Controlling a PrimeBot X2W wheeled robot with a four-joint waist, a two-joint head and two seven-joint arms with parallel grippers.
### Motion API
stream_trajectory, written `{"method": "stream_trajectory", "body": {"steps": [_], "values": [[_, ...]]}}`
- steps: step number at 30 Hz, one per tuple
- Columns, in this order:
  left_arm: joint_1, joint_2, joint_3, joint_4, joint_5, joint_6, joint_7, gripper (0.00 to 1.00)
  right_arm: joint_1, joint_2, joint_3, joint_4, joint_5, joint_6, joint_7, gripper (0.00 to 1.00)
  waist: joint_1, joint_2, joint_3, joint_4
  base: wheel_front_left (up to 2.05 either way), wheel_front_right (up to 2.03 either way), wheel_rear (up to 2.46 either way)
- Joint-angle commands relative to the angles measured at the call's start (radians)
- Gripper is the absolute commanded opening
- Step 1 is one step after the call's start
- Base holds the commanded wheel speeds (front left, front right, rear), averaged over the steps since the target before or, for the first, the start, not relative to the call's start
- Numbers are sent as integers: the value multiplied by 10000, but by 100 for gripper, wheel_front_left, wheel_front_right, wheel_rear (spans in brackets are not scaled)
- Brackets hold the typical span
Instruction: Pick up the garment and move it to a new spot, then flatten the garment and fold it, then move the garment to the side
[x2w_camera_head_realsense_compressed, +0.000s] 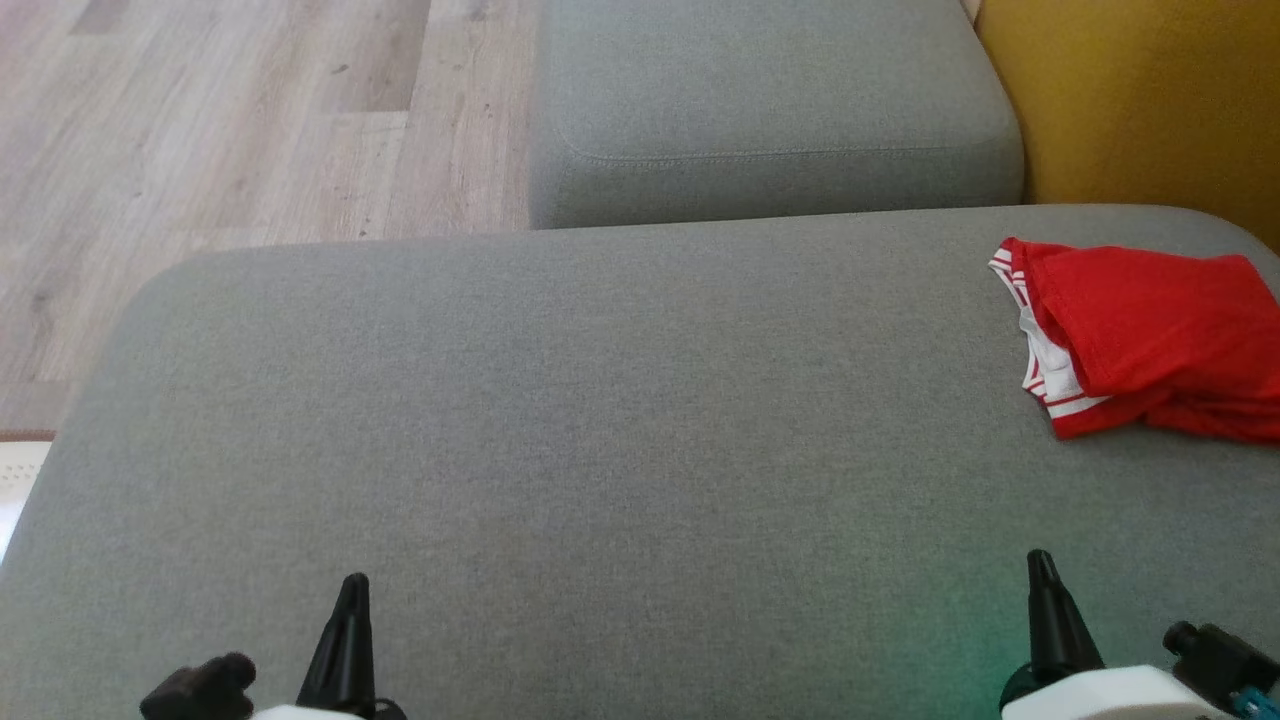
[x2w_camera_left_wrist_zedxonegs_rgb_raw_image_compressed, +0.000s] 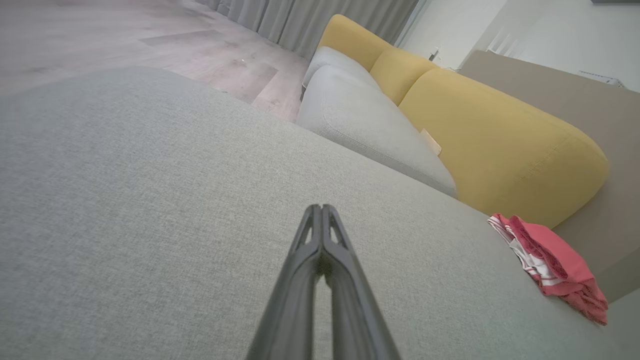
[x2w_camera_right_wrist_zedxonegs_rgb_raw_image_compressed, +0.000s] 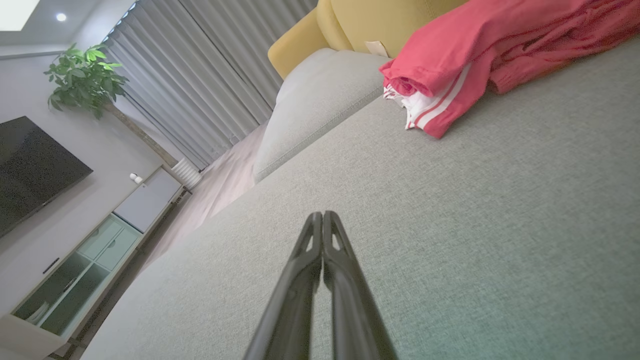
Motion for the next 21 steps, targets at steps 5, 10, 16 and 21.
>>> {"method": "stream_trajectory", "body": {"steps": [5, 10, 16, 21], "values": [[-705, 158, 287, -162, -904, -168, 169, 0, -714, -1, -140, -397, 774, -3, 230, 0, 0, 0, 76, -29, 0, 0, 0], [-839, 168, 364, -80, -1406, -230, 272, 0, -799, 2, -209, -413, 1195, -3, 346, 0, 0, 0, 125, -48, 0, 0, 0], [-1041, 181, 482, 49, -2156, -323, 428, 0, -927, 8, -312, -437, 1825, -4, 520, 0, 0, 0, 199, -76, 0, 0, 0], [-1211, 190, 584, 159, -2778, -400, 562, 0, -1033, 13, -398, -457, 2350, -4, 665, 0, 0, 0, 260, -100, 0, 0, 0]]}}
